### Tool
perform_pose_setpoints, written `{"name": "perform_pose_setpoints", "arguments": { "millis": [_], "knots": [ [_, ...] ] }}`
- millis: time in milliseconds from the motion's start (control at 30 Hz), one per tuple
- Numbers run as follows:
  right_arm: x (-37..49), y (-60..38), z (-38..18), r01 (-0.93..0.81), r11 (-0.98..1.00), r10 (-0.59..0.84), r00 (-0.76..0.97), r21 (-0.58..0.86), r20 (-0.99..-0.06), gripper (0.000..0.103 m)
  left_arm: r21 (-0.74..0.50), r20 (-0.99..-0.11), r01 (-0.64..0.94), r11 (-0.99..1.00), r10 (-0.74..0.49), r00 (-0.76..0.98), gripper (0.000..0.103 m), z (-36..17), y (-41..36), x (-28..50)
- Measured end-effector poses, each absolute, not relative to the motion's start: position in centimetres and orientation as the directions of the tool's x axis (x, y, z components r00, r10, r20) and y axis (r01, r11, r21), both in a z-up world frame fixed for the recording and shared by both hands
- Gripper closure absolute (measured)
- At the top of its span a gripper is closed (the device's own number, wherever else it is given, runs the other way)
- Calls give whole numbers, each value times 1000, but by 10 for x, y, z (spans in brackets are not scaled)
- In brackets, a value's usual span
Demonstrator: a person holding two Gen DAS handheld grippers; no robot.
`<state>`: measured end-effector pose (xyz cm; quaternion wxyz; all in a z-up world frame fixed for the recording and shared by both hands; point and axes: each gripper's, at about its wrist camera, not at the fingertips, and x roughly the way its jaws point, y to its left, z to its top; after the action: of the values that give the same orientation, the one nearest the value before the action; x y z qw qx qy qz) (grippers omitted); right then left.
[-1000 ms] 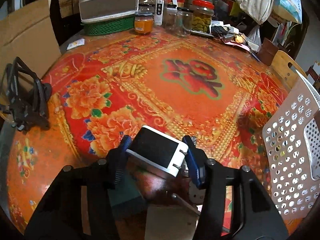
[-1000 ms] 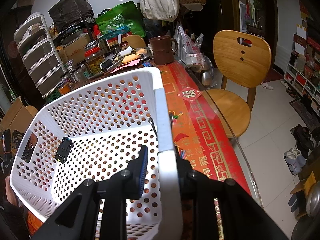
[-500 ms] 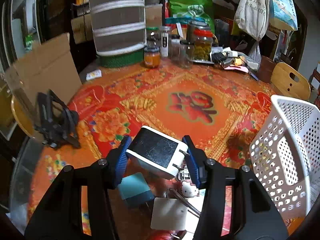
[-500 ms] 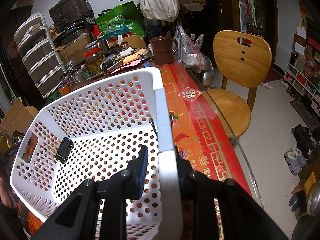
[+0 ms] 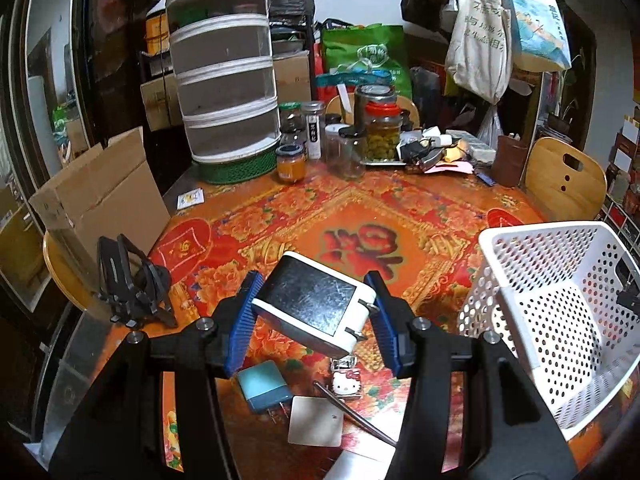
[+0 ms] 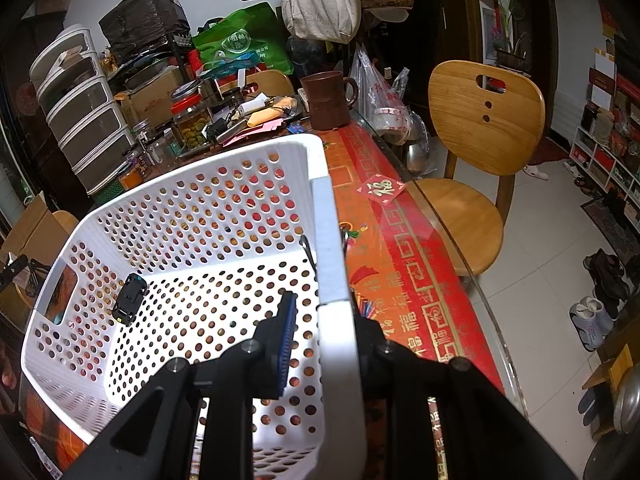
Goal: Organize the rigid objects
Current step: 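Carry the white charger into the basket and open the left tool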
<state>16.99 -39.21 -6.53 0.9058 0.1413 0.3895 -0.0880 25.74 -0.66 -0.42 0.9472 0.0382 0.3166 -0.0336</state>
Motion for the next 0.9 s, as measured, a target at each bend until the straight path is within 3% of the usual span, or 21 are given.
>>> {"name": "perform_pose_setpoints", "arguments": {
  "millis": [900],
  "knots": [
    [170,-390,-68,263,946,-43,684,191,-728,82,89,-592,243,966,-145,793,53,32,-102,246]
  ]
}}
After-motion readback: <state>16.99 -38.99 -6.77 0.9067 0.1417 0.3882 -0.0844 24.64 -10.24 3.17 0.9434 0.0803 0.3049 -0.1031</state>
